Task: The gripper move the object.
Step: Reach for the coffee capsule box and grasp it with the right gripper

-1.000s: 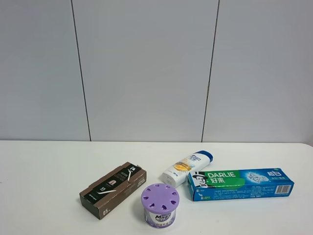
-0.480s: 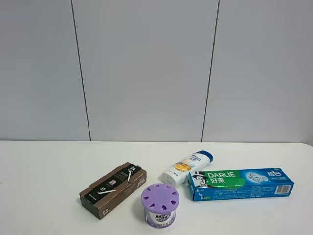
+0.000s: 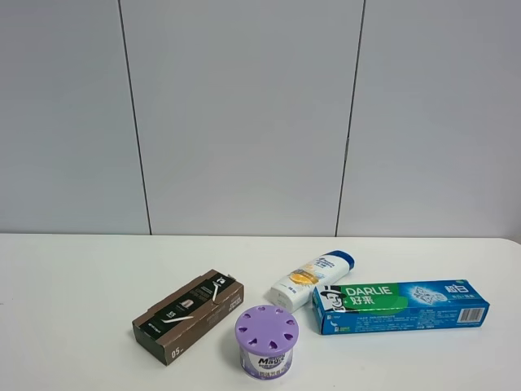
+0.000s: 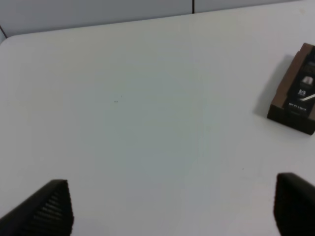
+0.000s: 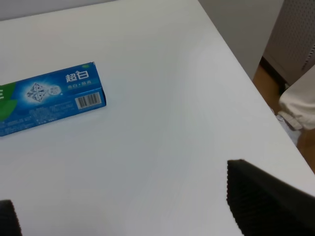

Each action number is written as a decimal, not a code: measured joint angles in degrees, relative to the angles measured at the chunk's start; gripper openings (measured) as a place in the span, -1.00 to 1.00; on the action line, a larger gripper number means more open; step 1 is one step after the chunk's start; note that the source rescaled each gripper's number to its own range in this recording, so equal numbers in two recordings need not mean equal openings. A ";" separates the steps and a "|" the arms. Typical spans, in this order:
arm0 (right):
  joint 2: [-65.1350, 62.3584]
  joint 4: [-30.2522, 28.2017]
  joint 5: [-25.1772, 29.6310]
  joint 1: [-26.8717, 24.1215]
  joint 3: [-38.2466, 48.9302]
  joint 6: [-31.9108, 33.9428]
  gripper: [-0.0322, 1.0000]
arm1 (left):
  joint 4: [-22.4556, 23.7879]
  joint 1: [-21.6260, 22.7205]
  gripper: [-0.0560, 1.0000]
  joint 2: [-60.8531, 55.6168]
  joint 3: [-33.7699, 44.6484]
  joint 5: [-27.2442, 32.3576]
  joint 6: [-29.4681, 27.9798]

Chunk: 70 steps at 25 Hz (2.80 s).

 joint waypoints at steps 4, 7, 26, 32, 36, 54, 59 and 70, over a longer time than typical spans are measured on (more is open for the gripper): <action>0.00 4.27 -2.15 2.23 -0.66 -3.32 0.38 | 0.00 0.00 1.00 0.00 0.00 0.00 0.00; 0.00 9.15 -11.37 3.91 -4.33 -5.33 0.38 | 0.00 0.00 1.00 0.00 0.00 0.00 0.00; 64.42 53.19 -12.80 7.13 -55.25 -47.16 0.38 | 0.00 0.00 1.00 0.00 0.00 0.00 0.05; 81.98 41.38 -11.46 22.25 -71.23 -42.10 0.35 | 0.00 0.00 1.00 0.00 0.00 0.00 0.00; 91.83 25.03 -11.13 33.69 -77.74 -30.89 0.18 | 0.00 0.00 1.00 0.00 0.00 0.00 0.00; 119.83 2.07 8.48 54.01 -93.75 -22.69 0.11 | 0.00 0.00 1.00 0.00 0.00 0.00 -0.01; 119.83 1.59 8.98 54.49 -93.81 -37.14 0.11 | 0.00 0.00 1.00 0.00 0.00 0.00 -0.01; 124.09 3.28 8.24 54.23 -93.99 -51.27 0.07 | 0.00 0.00 1.00 0.00 0.00 0.00 -0.01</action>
